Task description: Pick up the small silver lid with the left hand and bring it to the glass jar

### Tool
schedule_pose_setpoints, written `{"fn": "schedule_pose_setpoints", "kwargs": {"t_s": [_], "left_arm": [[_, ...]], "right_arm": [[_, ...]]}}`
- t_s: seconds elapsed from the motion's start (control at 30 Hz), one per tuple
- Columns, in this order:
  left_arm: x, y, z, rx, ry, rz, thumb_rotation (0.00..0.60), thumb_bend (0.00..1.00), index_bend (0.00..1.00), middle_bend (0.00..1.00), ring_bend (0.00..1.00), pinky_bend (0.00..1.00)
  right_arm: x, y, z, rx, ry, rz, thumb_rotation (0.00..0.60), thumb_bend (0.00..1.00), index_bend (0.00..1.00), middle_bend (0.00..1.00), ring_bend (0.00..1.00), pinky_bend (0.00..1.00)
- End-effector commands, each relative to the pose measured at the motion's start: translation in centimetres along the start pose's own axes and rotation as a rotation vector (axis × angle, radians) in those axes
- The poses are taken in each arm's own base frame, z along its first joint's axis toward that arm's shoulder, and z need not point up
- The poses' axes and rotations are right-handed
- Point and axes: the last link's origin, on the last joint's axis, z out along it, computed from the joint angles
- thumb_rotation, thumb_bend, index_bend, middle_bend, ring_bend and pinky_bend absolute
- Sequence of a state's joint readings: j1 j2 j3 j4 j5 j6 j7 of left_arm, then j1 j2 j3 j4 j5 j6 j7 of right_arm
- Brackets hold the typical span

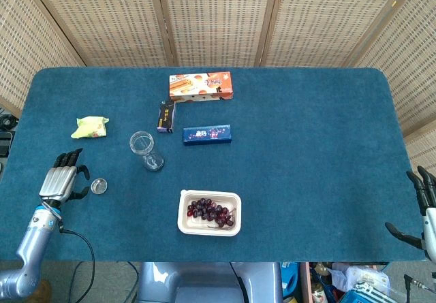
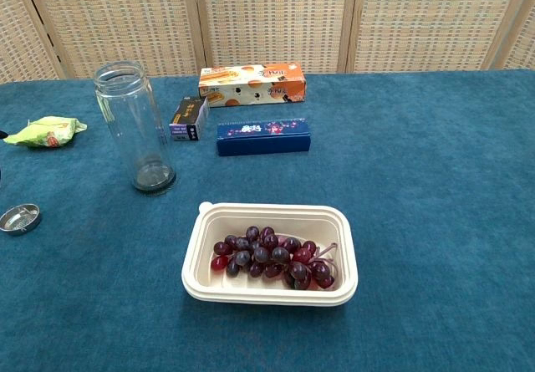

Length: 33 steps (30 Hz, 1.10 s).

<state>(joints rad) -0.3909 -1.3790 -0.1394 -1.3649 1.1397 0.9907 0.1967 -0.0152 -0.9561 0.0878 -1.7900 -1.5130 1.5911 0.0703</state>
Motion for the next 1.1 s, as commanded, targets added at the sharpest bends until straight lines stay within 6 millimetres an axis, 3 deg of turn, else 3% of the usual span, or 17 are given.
{"fn": "schedule_pose_setpoints", "kwargs": {"t_s": [0.03, 0.57, 1.1], "left_arm": [[-0.3, 0.2, 0.4, 0.000, -0.009, 0.002, 0.600, 0.34, 0.51, 0.00, 0.00, 0.00], [-1.6, 1.4, 1.9, 0.002, -0.051, 0.021, 0.600, 0.37, 0.52, 0.00, 0.00, 0.00], [-1.6, 2.0, 1.9, -0.004, -0.060, 0.028, 0.600, 0.46, 0.61, 0.00, 0.00, 0.00]], "right_arm": [[0.0, 0.0, 0.0, -0.001, -0.001, 0.001, 0.600, 0.00, 0.01, 0.00, 0.00, 0.00], [-0.1, 0.4, 0.3, -0.014, -0.007, 0.006, 0.600, 0.00, 0.01, 0.00, 0.00, 0.00], [0.0, 0.5, 0.3, -0.017, -0.010, 0.013, 0.600, 0.00, 0.01, 0.00, 0.00, 0.00]]}}
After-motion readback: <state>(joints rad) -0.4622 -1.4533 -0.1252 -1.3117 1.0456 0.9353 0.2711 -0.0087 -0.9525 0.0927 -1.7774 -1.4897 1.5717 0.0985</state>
